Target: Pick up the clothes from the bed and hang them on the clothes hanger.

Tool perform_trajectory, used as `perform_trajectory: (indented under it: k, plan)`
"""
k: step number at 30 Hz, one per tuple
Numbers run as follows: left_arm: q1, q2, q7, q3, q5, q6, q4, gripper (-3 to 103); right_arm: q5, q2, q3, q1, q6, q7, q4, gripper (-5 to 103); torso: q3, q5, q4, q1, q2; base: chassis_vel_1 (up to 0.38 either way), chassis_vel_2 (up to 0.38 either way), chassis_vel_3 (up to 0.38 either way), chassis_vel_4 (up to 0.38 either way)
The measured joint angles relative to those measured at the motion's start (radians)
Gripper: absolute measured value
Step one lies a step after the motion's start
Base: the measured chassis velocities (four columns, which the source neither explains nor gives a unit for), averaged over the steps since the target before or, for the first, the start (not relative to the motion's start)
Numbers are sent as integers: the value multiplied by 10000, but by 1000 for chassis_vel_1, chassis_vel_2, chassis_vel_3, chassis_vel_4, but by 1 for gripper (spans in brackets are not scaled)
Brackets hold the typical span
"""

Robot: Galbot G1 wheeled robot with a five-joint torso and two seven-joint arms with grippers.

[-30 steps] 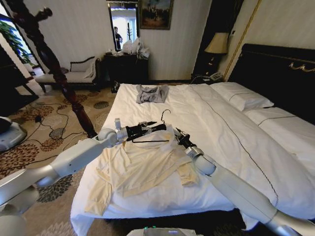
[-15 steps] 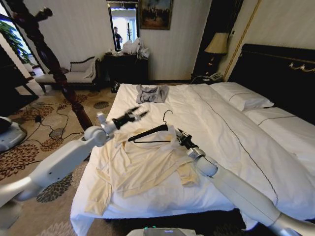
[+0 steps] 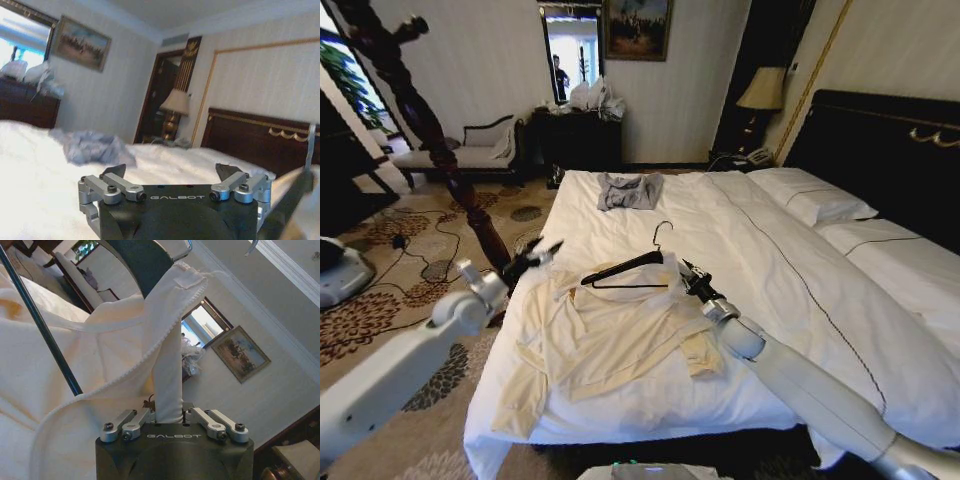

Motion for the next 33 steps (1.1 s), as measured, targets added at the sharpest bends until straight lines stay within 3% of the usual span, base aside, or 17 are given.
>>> perform_trajectory:
  k: [7,17,24,33]
  plan:
    - [1537,-989,-575,-890,1094,-260,332,100,189,-88,61,-153,-147,118,83,20,0,1,6,1,0,0,0,0,0]
    - [3035,-966,-124,-1599,2005,-723,628,100,200,41,39,-241,-193,146,11,20,0,4,10,1,-1,0,0,0,0]
    - [3040,-1227,93,-1603,2230,-890,1075,100,211,82,38,-381,-223,159,13,20,0,3,7,1,-1,0,0,0,0]
    - [1806,-1380,374,-758,2384,-968,2180,103,257,84,34,-412,-264,181,78,20,1,4,5,1,-2,0,0,0,0]
